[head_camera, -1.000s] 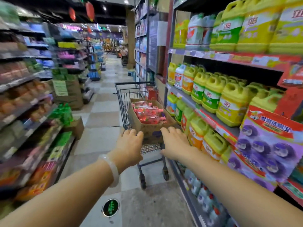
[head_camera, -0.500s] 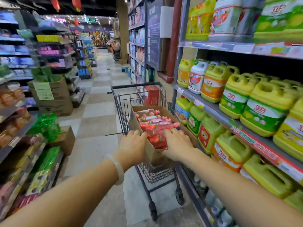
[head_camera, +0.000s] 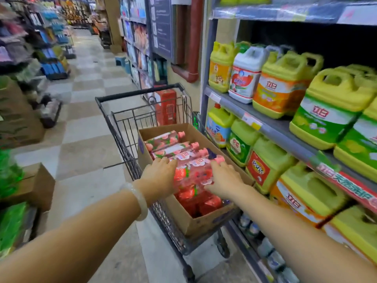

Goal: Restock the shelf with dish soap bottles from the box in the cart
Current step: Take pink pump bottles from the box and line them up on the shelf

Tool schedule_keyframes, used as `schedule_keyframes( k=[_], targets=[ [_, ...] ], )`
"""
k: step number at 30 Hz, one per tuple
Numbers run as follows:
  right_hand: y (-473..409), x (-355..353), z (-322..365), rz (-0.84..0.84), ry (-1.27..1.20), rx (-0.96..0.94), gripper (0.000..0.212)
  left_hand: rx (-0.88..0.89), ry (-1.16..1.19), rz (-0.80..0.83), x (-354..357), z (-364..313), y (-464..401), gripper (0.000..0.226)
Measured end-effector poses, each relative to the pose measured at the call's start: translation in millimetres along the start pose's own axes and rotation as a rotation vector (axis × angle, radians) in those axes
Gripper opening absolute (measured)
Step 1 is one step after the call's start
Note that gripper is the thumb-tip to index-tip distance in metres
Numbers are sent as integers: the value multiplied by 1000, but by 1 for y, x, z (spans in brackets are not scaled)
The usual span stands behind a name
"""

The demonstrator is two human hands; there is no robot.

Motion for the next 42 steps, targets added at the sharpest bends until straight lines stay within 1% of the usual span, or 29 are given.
schedule_keyframes(
  k=[4,8,10,13,15,16,18,19,20,21,23,26,28,30,32,33,35,38,40,42],
  targets=[
    [-59,11,-6,41,-74,64,77,55,56,130,22,15,-59,82],
    [-100,29,-14,74,-128,145,82,133,68,230,44,22,-110,76],
    [-115,42,-21,74,-205,196,87,190,73,274,54,22,-131,75],
    [-130,59,-31,46,-458,332,102,252,112,342,71,25,-160,77],
    [-139,70,-36,-6,-707,466,111,312,188,392,79,29,-178,78],
    [-142,76,-37,-43,-837,543,115,348,231,401,83,30,-186,77],
    [-145,88,-34,-140,-1051,692,117,410,302,399,87,33,-199,64],
    [-146,96,-32,-195,-1142,767,112,425,335,392,88,34,-203,56],
    [-147,104,-26,-244,-1244,843,101,427,359,392,90,35,-207,51],
    [-147,112,-18,-260,-1356,921,90,434,379,397,91,35,-211,49],
    [-152,122,-3,-283,-1546,1020,75,486,393,418,98,36,-216,54],
    [-163,127,6,-449,-1613,1059,50,540,361,414,102,36,-225,58],
    [-168,124,12,-534,-1650,1092,41,561,360,432,108,35,-228,59],
    [-169,121,15,-590,-1646,1137,47,560,372,463,112,36,-229,60],
    [-168,122,16,-598,-1614,1182,52,570,429,495,116,37,-233,54],
    [-166,122,17,-600,-1601,1200,49,569,475,508,117,38,-235,50],
    [-161,125,17,-615,-1612,1216,44,544,570,562,119,39,-239,49],
    [-152,128,20,-638,-1705,1168,45,499,705,649,119,38,-242,54],
    [-144,125,20,-664,-1776,1106,41,491,731,726,116,37,-242,58],
    [-135,118,17,-680,-1829,1039,38,526,722,827,111,34,-241,59]
  ],
)
Point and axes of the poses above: each hand's wrist, its own y-axis away from the middle knuckle, its own x-axis out of the palm, z = x × y, the point moved 2 cm from there along -y, towards the middle knuckle, and after that the axes turned 7 degrees about -y, right-handed, at the moved point
